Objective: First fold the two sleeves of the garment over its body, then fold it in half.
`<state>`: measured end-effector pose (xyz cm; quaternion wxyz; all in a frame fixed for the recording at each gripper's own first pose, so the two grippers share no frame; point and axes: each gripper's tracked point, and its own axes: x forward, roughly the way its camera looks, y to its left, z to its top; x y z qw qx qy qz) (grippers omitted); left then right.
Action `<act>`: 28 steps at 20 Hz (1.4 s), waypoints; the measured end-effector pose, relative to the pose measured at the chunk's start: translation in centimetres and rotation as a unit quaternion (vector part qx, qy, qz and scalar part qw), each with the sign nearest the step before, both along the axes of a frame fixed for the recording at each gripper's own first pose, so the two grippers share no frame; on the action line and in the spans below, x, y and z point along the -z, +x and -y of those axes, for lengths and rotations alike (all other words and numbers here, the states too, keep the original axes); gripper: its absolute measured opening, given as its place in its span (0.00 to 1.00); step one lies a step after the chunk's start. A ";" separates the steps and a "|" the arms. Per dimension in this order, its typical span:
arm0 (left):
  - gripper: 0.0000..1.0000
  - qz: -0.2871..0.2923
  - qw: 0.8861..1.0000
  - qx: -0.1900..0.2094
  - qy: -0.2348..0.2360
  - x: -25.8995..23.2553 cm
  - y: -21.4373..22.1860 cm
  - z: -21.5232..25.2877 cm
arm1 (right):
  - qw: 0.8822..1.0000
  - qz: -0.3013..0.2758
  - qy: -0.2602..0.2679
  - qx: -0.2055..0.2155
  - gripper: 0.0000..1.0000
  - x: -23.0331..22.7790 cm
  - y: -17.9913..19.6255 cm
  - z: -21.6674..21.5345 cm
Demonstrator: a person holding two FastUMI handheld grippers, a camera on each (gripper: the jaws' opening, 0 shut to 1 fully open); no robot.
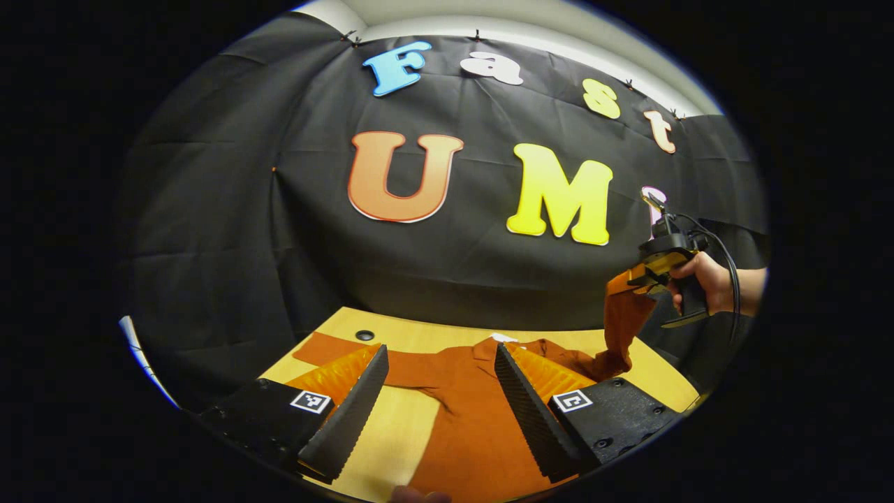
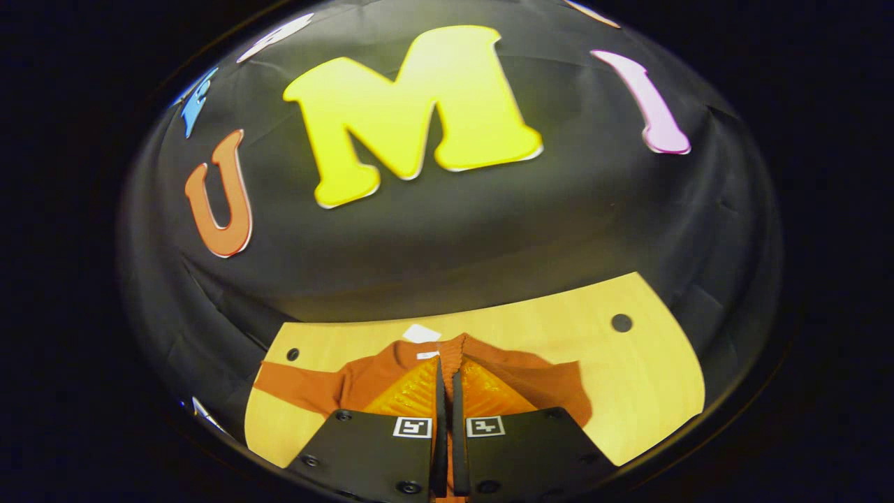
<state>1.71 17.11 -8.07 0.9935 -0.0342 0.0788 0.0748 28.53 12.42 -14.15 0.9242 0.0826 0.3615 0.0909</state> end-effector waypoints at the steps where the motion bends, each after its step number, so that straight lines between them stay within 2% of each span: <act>1: 0.99 0.001 1.000 -0.008 0.002 0.2 -0.5 -1.2 | 1.000 -0.004 0.003 -0.012 0.03 0.9 0.1 -2.4; 7: 0.97 0.005 0.998 -0.054 -0.013 0.7 -2.7 -5.9 | 0.996 -0.058 -0.004 -0.067 0.03 10.3 0.8 -13.4; 10: 0.97 -0.006 0.997 -0.072 -0.021 1.9 -3.5 -7.4 | 0.991 -0.091 -0.030 -0.089 0.04 16.4 1.2 -16.8; 15: 0.97 -0.023 0.995 -0.096 -0.022 2.8 -4.1 -9.7 | 0.983 -0.116 -0.066 -0.124 0.03 22.9 1.2 -21.1; 19: 0.97 -0.026 0.994 -0.108 -0.024 2.9 -4.2 -10.3 | 0.983 -0.129 -0.028 -0.128 0.15 24.7 0.6 -24.2; 20: 0.97 -0.026 0.994 -0.108 -0.023 2.8 -4.2 -10.2 | 0.984 -0.129 -0.014 -0.125 0.32 24.5 0.5 -24.9; 21: 0.97 -0.025 0.994 -0.107 -0.020 2.8 -4.0 -10.2 | 0.984 -0.127 -0.011 -0.123 0.35 23.8 0.5 -24.9; 23: 0.97 -0.025 0.994 -0.105 -0.019 2.7 -3.5 -10.3 | 0.985 -0.123 -0.002 -0.121 0.51 22.4 0.4 -24.7; 25: 0.96 -0.021 0.994 -0.104 -0.016 2.4 -2.8 -10.6 | 0.986 -0.114 0.000 -0.123 0.72 21.0 0.2 -24.2; 28: 0.97 -0.019 0.995 -0.094 -0.011 2.4 -1.3 -11.5 | 0.987 -0.089 0.011 -0.135 0.72 17.5 -1.4 -22.3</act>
